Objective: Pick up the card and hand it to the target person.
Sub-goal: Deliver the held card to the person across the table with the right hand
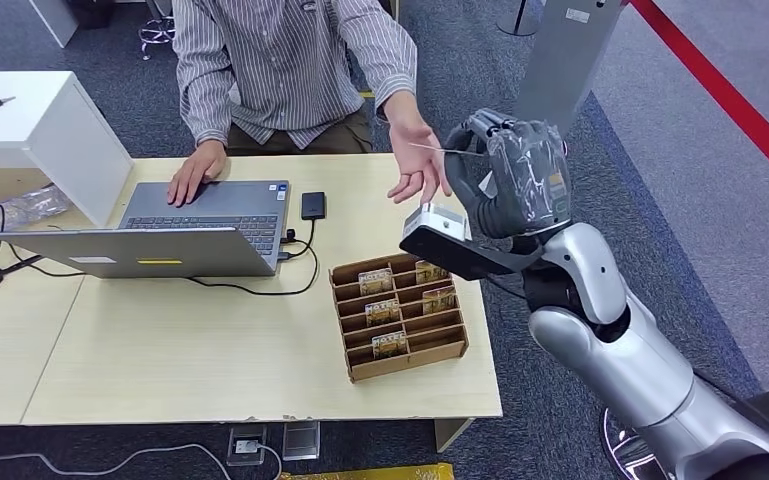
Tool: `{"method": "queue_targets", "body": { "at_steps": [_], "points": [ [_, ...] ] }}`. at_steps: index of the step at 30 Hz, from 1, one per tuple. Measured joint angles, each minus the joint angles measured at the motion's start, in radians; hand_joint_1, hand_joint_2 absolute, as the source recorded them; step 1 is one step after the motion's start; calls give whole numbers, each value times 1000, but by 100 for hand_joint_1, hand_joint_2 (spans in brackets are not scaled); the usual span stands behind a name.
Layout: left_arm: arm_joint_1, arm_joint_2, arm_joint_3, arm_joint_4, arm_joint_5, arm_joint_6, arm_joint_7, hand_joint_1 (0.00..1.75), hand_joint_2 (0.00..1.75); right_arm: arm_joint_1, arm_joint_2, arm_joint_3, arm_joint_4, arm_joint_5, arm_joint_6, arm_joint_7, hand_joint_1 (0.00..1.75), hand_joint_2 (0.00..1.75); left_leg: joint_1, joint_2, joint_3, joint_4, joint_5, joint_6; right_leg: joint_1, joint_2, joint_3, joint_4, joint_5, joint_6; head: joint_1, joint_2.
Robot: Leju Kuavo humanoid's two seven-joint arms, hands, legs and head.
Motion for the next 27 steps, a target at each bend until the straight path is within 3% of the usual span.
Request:
{"method": "queue_targets", "body": {
  "at_steps": [7,8,11,12,15,23,27],
  "points": [
    [-3,0,0,0,4,-10,0,0,175,-9,48,28,131,24,-61,-25,145,175,0,0,0,0,0,0,0,0,0,0,0,0,0,0],
    [-3,0,0,0,5,-12,0,0,131,-9,54,32,146,25,-65,-26,109,175,0,0,0,0,0,0,0,0,0,0,0,0,0,0],
    [-2,0,0,0,8,-17,-4,0,131,-9,69,42,186,24,-71,-29,0,175,0,0,0,0,0,0,0,0,0,0,0,0,0,0],
    [-1,0,0,0,8,-20,-6,0,131,-10,73,45,197,23,-73,-30,0,175,0,0,0,0,0,0,0,0,0,0,0,0,-1,0],
    [0,0,0,0,12,-32,-14,0,0,-11,83,54,224,17,-80,-31,0,175,0,0,0,0,0,0,0,0,0,0,0,0,-1,0],
    [1,0,1,0,40,-20,-15,0,0,-14,95,68,259,-42,-102,-28,0,175,0,0,0,0,0,0,0,0,0,0,0,0,0,0],
    [4,0,2,0,54,-4,2,0,0,0,95,66,255,-214,-91,-35,0,175,0,0,0,0,0,0,0,0,-1,0,0,0,0,0]
  ]
}}
